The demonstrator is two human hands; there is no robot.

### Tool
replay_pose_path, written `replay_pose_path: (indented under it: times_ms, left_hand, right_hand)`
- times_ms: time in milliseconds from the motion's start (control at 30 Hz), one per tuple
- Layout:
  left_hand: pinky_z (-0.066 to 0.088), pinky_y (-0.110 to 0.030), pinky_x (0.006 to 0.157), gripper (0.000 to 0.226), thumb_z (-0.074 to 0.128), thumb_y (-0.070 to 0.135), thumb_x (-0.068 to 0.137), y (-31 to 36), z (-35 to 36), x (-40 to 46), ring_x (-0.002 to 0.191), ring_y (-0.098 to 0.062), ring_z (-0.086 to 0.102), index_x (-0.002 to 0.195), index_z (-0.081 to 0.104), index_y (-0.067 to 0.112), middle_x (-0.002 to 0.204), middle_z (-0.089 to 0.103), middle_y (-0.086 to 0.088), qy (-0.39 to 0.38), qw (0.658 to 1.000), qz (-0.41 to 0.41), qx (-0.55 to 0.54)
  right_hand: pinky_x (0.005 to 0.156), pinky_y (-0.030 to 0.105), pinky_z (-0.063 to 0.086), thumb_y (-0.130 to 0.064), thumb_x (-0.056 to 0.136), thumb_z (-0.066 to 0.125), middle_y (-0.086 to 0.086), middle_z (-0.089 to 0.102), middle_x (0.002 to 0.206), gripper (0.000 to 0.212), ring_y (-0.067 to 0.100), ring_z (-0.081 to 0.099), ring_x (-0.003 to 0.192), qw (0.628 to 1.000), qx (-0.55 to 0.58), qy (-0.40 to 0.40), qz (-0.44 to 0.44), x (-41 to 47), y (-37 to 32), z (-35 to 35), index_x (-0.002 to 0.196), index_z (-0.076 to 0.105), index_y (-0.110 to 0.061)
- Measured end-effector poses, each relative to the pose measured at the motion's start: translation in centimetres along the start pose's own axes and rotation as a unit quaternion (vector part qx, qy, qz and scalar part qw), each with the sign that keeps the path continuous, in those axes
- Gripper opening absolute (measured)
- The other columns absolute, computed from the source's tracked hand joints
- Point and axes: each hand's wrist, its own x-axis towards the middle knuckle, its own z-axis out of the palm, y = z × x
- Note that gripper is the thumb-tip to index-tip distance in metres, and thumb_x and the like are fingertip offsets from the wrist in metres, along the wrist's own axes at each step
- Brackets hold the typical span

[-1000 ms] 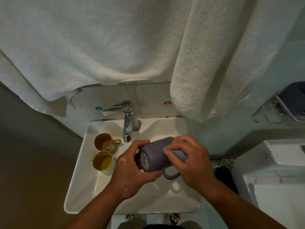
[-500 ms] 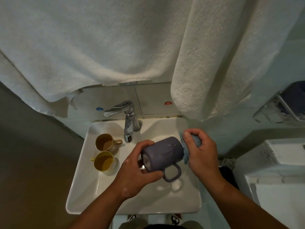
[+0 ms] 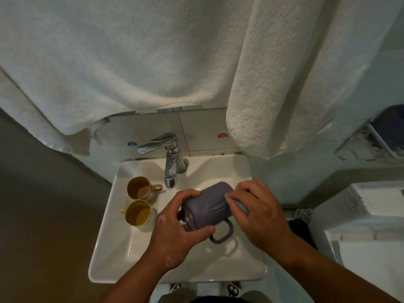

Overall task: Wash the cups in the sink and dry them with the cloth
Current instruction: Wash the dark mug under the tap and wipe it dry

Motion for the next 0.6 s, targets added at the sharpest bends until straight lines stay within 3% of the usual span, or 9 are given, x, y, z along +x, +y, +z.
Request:
replay_pose_path:
  times_ms: [167, 500, 600]
  left_hand:
    - [0.063, -0.033, 0.075, 0.078, 0.097, 0.018, 0.061, 0.52, -0.07, 0.4, 0.106, -0.005, 0.065, 0.12, 0.057, 0.049, 0.119, 0.057, 0.03, -0.002, 1.0, 0.005, 0.001]
    - [0.063, -0.035, 0.079, 0.08, 0.097, 0.02, 0.061, 0.89, -0.06, 0.68, 0.108, -0.003, 0.063, 0.123, 0.056, 0.049, 0.12, 0.055, 0.034, -0.002, 1.0, 0.018, 0.016]
    - [0.063, -0.034, 0.079, 0.08, 0.097, 0.019, 0.062, 0.88, -0.09, 0.57, 0.109, -0.004, 0.063, 0.125, 0.057, 0.046, 0.121, 0.055, 0.033, -0.001, 1.0, 0.024, 0.019]
  right_hand:
    - [0.081, 0.001, 0.036, -0.03, 0.092, 0.059, 0.001, 0.06, 0.094, 0.024, 0.006, 0.051, 0.084, 0.997, 0.013, 0.021, 0.08, 0.35, -0.25, 0.12, 0.09, 0.075, -0.012]
    - [0.081, -0.001, 0.035, -0.031, 0.091, 0.057, 0.001, 0.06, 0.093, 0.026, 0.005, 0.049, 0.084, 0.998, 0.005, 0.016, 0.067, 0.42, -0.6, -0.29, 0.088, 0.074, -0.011]
    - [0.076, 0.002, 0.038, -0.033, 0.091, 0.056, 0.0, 0.059, 0.094, 0.027, 0.008, 0.053, 0.083, 0.994, 0.002, 0.031, 0.102, 0.59, -0.71, -0.42, 0.089, 0.073, -0.013]
